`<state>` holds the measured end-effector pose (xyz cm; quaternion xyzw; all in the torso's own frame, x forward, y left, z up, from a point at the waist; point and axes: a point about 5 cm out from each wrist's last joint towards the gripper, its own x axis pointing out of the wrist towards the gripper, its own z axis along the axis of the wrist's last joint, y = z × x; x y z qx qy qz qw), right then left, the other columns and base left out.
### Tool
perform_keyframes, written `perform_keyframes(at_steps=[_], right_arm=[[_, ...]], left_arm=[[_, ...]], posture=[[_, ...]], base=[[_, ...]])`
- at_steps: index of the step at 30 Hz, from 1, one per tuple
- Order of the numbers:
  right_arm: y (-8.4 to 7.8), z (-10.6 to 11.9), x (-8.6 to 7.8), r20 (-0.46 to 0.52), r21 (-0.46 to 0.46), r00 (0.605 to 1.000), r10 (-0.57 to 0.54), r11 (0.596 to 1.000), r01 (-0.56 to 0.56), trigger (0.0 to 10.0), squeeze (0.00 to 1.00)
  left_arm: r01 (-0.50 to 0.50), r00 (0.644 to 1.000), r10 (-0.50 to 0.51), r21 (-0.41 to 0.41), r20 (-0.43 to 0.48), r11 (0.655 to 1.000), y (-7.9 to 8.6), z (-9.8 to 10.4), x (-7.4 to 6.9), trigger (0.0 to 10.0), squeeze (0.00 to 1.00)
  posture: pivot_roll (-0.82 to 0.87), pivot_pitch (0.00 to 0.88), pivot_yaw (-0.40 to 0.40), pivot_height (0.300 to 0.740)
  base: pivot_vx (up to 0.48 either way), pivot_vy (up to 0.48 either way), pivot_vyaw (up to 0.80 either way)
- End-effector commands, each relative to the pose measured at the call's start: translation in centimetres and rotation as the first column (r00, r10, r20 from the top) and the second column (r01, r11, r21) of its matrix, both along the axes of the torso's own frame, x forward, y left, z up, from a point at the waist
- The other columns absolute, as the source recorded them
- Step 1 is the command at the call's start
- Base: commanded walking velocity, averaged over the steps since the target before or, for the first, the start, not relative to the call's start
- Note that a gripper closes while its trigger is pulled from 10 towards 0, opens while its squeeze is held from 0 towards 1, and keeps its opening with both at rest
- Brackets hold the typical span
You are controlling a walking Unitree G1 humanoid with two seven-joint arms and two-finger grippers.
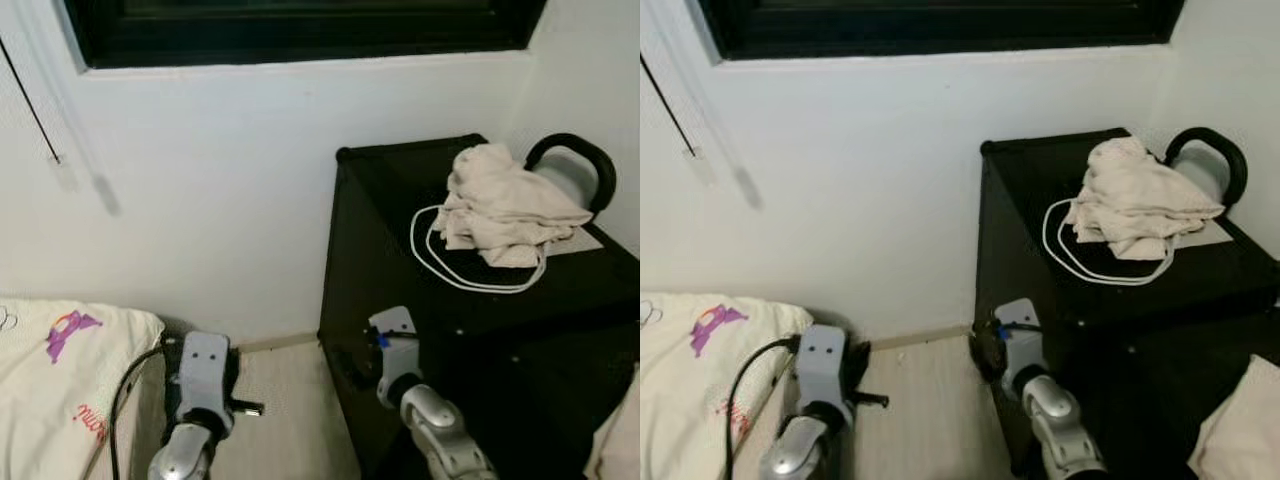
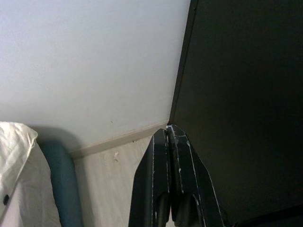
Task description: Clean up the room
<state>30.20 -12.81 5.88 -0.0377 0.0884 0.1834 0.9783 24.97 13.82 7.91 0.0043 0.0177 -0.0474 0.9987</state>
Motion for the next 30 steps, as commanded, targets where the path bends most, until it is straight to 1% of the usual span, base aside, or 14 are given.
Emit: perform_keyframes(at_steps=[1,8,10,11,13,22,26,28,30], right_arm=[[0.8,-0.3,-0.2,-0.017,0.023,1.000,0.015,1.000,-0.014,10.0,0.00],[0.7,-0.4,-0.3,-0.018,0.020,1.000,0.014,1.000,-0.014,10.0,0.00],[0.8,-0.4,-0.3,-0.012,-0.014,0.999,0.029,0.999,-0.030,10.0,0.00],[0.8,-0.4,-0.3,-0.012,-0.014,0.999,0.029,0.999,-0.030,10.0,0.00],[0.8,-0.4,-0.3,-0.001,-0.037,0.999,0.038,0.999,-0.038,10.0,0.00],[1.0,-0.4,-0.3,-0.009,-0.028,0.999,0.037,0.999,-0.037,10.0,0.00],[1.0,-0.4,-0.3,-0.011,-0.023,0.999,0.031,0.999,-0.032,10.0,0.00],[1.1,-0.4,-0.2,-0.009,-0.024,0.999,0.031,0.999,-0.032,10.0,0.00],[1.1,-0.3,-0.2,-0.007,-0.024,1.000,0.030,0.999,-0.031,10.0,0.00]], left_arm=[[-0.020,1.000,0.021,0.026,-0.016,0.999,0.7,-0.5,-0.3,10.0,0.00],[-0.008,1.000,0.008,0.038,-0.015,0.999,0.5,-0.6,-0.5,10.0,0.00],[0.002,1.000,-0.002,0.048,-0.008,0.999,0.3,-0.6,-0.6,10.0,0.00],[0.002,1.000,-0.002,0.048,-0.008,0.999,0.3,-0.6,-0.6,10.0,0.00],[0.009,1.000,-0.009,0.056,-0.001,0.998,0.2,-0.6,-0.7,10.0,0.00],[0.029,1.000,-0.029,0.042,0.006,0.999,-0.1,-0.4,-0.7,10.0,0.00],[0.044,0.999,-0.044,0.043,-0.018,0.998,-0.3,-0.6,-0.8,10.0,0.00],[0.049,0.997,-0.046,0.043,-0.054,0.998,-0.3,-1.1,-0.9,10.0,0.00],[0.050,0.997,-0.046,0.054,-0.065,0.997,-0.2,-1.4,-0.9,10.0,0.00]], posture=[[-0.05,0.121,-0.072,0.740],[-0.05,0.120,-0.071,0.740],[-0.05,0.119,-0.070,0.740],[-0.05,0.119,-0.070,0.740],[-0.05,0.116,-0.068,0.740],[-0.05,0.115,-0.066,0.740],[-0.05,0.119,-0.064,0.740],[-0.05,0.119,-0.061,0.740],[-0.04,0.117,-0.060,0.740]], base=[[0.000,0.000,0.00],[0.000,0.000,0.00],[0.000,0.000,0.00],[0.000,0.000,0.00],[0.000,0.000,0.80],[0.000,0.000,0.80],[0.000,0.000,0.80],[0.000,0.000,0.80],[0.000,0.000,0.80]])
